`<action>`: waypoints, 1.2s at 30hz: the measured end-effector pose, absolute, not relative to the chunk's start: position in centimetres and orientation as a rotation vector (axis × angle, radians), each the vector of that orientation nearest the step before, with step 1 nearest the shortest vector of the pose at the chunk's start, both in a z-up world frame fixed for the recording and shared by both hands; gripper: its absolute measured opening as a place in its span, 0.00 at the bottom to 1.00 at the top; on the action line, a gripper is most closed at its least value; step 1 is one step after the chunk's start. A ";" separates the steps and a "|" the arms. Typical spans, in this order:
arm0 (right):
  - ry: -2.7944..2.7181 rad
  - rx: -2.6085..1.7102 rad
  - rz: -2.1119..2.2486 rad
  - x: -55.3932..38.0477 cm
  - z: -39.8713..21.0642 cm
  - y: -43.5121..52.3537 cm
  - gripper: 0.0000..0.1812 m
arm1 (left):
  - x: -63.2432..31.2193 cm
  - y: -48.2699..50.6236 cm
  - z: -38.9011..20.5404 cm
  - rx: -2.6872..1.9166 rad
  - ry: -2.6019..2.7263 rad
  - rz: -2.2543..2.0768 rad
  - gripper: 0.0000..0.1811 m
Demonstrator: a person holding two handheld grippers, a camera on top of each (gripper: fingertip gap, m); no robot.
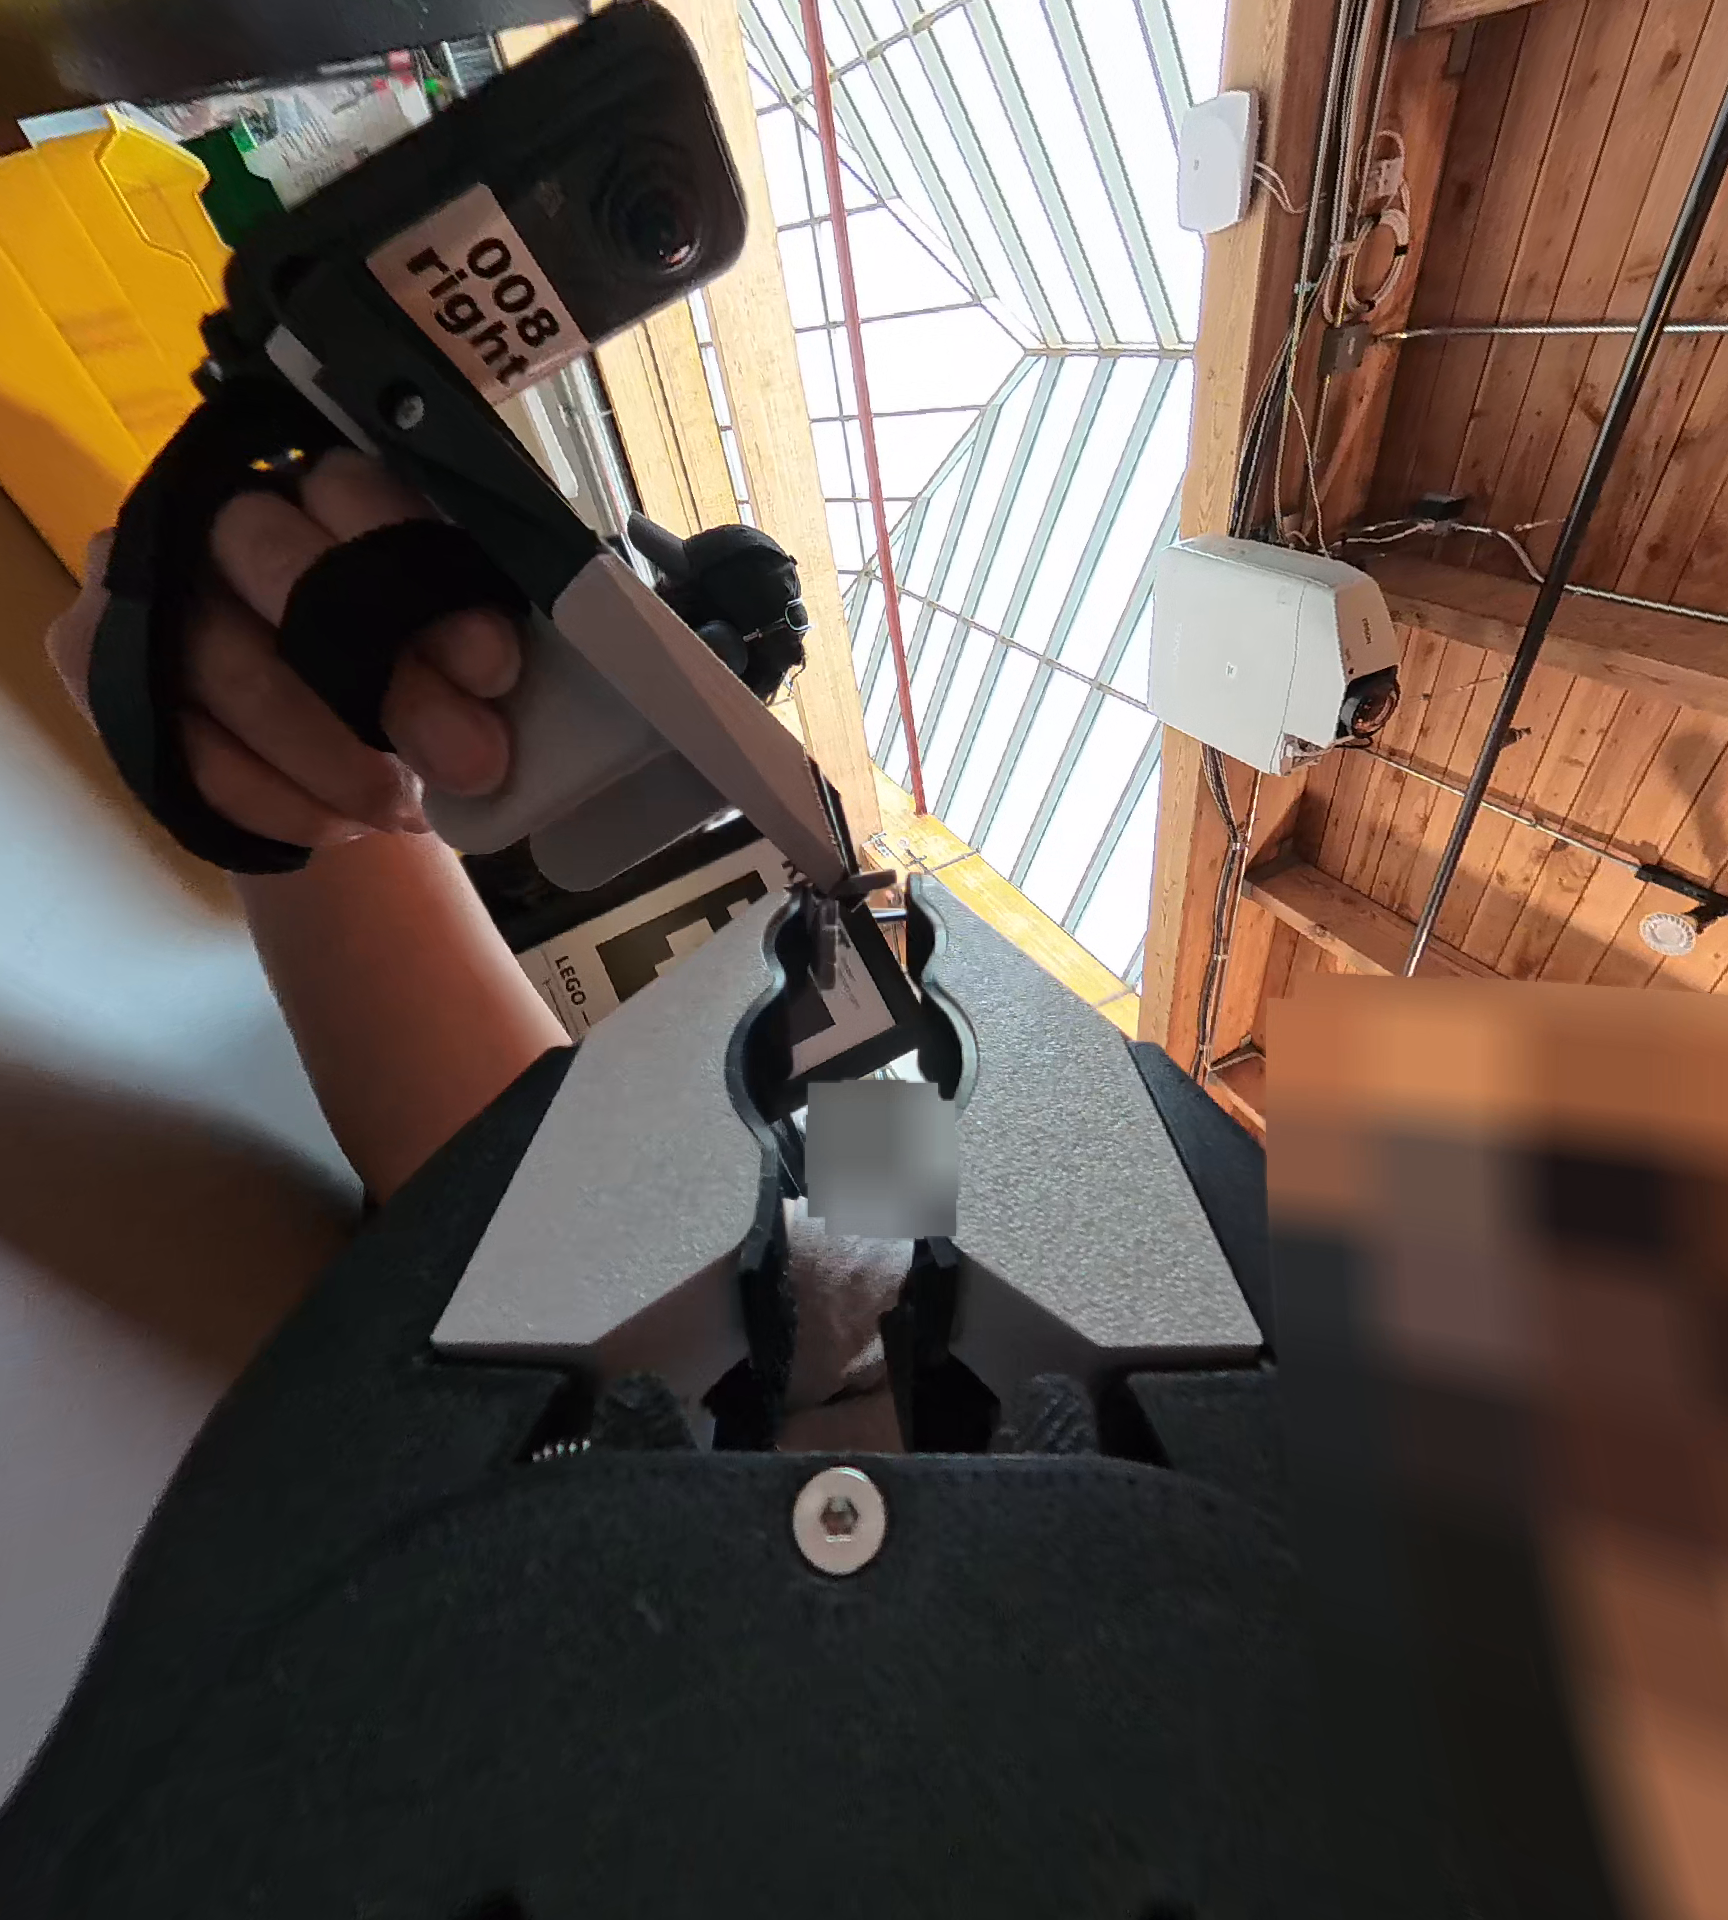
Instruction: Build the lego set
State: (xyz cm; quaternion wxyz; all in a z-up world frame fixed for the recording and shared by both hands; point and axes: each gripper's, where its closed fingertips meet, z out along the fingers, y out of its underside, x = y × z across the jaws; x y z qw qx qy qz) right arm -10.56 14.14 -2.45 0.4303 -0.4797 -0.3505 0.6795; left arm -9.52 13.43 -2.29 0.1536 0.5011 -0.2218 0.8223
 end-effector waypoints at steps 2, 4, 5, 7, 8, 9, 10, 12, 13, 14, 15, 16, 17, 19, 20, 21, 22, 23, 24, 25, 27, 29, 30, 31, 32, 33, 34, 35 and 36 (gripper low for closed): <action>-0.869 -1.234 1.649 -10.5 -2.7 14.6 0.08 | -9.4 13.9 -2.5 1.468 -0.625 2.362 0.13; -0.871 -1.280 1.586 -10.4 -3.0 14.9 0.08 | -9.3 14.5 -2.8 1.499 -0.610 2.370 0.17; -0.871 -1.319 1.534 -10.3 -3.3 15.2 0.07 | -9.3 14.8 -2.9 1.515 -0.601 2.373 0.19; -0.865 -1.435 1.391 -10.1 -4.1 16.3 0.08 | -9.2 15.4 -3.2 1.548 -0.589 2.374 0.25; -0.869 -1.492 1.303 -10.0 -4.5 16.8 0.08 | -9.2 15.6 -3.3 1.565 -0.588 2.373 0.27; -0.880 -1.546 1.209 -9.9 -4.9 17.2 0.08 | -9.2 15.9 -3.6 1.588 -0.590 2.372 0.30; -0.907 -1.581 1.120 -9.9 -5.0 17.4 0.08 | -9.1 16.1 -3.8 1.614 -0.593 2.370 0.31; -0.963 -1.639 0.939 -10.0 -5.2 17.6 0.08 | -9.1 16.4 -4.1 1.651 -0.594 2.366 0.34; -0.990 -1.669 0.850 -9.9 -5.3 17.7 0.08 | -9.1 16.6 -4.1 1.664 -0.590 2.365 0.36; -1.015 -1.704 0.762 -9.9 -5.6 17.8 0.08 | -9.1 16.7 -4.2 1.674 -0.584 2.365 0.38; -1.046 -1.735 0.685 -9.9 -5.8 17.8 0.08 | -9.1 16.9 -4.2 1.682 -0.579 2.366 0.39; -1.073 -1.762 0.617 -9.9 -6.1 17.9 0.08 | -9.1 17.0 -4.2 1.689 -0.575 2.368 0.39; -1.097 -1.782 0.554 -10.0 -6.3 17.9 0.08 | -9.1 17.1 -4.3 1.698 -0.572 2.367 0.40; -1.136 -1.824 0.450 -10.2 -6.8 18.1 0.08 | -9.1 17.2 -4.4 1.712 -0.573 2.364 0.41; -1.147 -1.847 0.390 -10.1 -7.0 18.4 0.08 | -9.1 17.2 -4.4 1.710 -0.575 2.363 0.42; -1.161 -1.863 0.341 -10.1 -7.2 18.5 0.08 | -9.1 17.1 -4.3 1.708 -0.577 2.361 0.42; -1.185 -1.873 0.319 -10.2 -7.4 18.3 0.08 | -9.1 17.1 -4.3 1.706 -0.579 2.360 0.42; -1.205 -1.878 0.305 -10.4 -7.4 18.1 0.08 | -9.1 17.1 -4.3 1.703 -0.581 2.360 0.42; -1.215 -1.879 0.282 -10.4 -7.4 18.1 0.08 | -9.1 17.0 -4.2 1.700 -0.584 2.360 0.42; -1.227 -1.877 0.267 -10.5 -7.3 18.0 0.08 | -9.2 17.0 -4.2 1.700 -0.587 2.360 0.42; -1.245 -1.872 0.251 -10.7 -7.2 17.8 0.08 | -9.2 17.0 -4.2 1.697 -0.592 2.358 0.41; -1.257 -1.872 0.221 -10.7 -7.2 17.7 0.08 | -9.2 16.8 -4.2 1.694 -0.599 2.352 0.41; -1.259 -1.876 0.211 -10.6 -7.2 17.8 0.08 | -9.2 16.8 -4.3 1.694 -0.602 2.347 0.41; -1.255 -1.885 0.210 -10.6 -7.3 17.8 0.08 | -9.1 16.7 -4.3 1.695 -0.603 2.345 0.41; -1.246 -1.898 0.214 -10.6 -7.4 17.8 0.08 | -9.1 16.7 -4.4 1.698 -0.602 2.344 0.41; -1.235 -1.913 0.220 -10.5 -7.5 17.9 0.08 | -9.0 16.7 -4.4 1.700 -0.602 2.343 0.41; -1.225 -1.928 0.220 -10.4 -7.5 18.0 0.08 | -9.0 16.7 -4.5 1.701 -0.600 2.345 0.41; -1.212 -1.941 0.211 -10.3 -7.6 18.2 0.08 | -9.0 16.8 -4.5 1.704 -0.596 2.348 0.40; -1.200 -1.949 0.204 -10.3 -7.5 18.3 0.08 | -9.0 16.9 -4.5 1.712 -0.593 2.353 0.40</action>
